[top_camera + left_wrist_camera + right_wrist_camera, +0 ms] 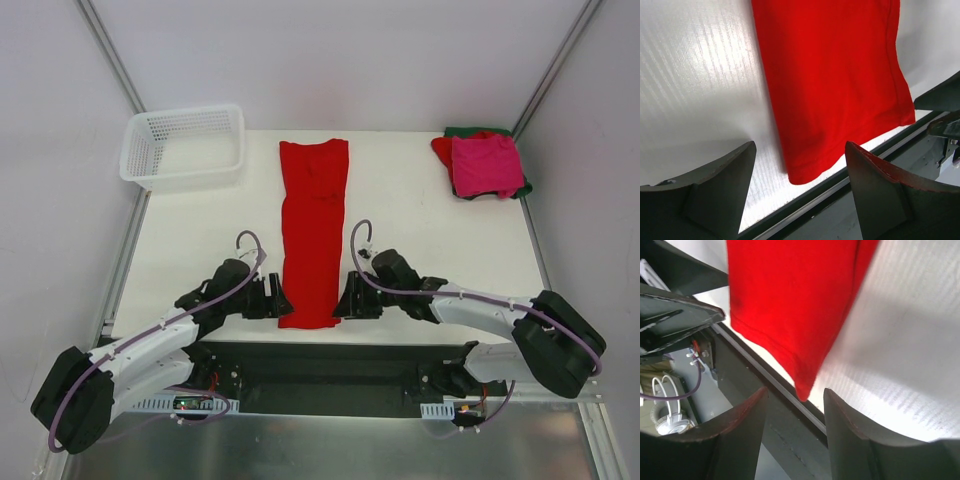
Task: Fold and stack the t-shirts
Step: Grab the bottom of the folded rectangular tshirt with both arms, then fold the folded rectangular tshirt in 1/3 of the way
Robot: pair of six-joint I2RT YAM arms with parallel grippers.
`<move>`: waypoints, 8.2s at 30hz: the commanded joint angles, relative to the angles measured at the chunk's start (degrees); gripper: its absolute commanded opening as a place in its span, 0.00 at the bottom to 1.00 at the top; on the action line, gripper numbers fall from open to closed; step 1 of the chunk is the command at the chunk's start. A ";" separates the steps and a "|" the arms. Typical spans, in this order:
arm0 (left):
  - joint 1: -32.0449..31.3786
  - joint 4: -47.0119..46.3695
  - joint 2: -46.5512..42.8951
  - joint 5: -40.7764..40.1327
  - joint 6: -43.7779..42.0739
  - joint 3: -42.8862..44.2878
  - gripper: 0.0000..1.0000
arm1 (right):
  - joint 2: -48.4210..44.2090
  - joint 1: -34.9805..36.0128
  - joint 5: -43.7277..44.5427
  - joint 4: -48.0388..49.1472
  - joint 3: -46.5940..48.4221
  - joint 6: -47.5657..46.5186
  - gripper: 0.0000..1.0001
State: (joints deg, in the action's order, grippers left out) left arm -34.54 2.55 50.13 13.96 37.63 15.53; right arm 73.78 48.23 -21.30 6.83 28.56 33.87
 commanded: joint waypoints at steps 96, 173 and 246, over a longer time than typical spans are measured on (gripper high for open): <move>-2.54 -2.81 -4.94 7.23 1.58 2.30 0.00 | 3.84 11.54 16.99 -19.57 12.39 -7.59 0.01; 17.93 -12.39 49.54 8.19 -18.20 52.59 0.00 | 39.24 -22.56 1.18 -24.06 62.06 -33.52 0.01; 10.28 -19.07 68.96 10.74 -15.30 61.63 0.00 | 14.03 -25.90 2.75 -23.62 33.14 -33.43 0.01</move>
State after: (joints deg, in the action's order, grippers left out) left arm -25.67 -17.58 117.30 26.13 24.53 73.84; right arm 90.80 23.14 -18.90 -16.91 62.22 0.99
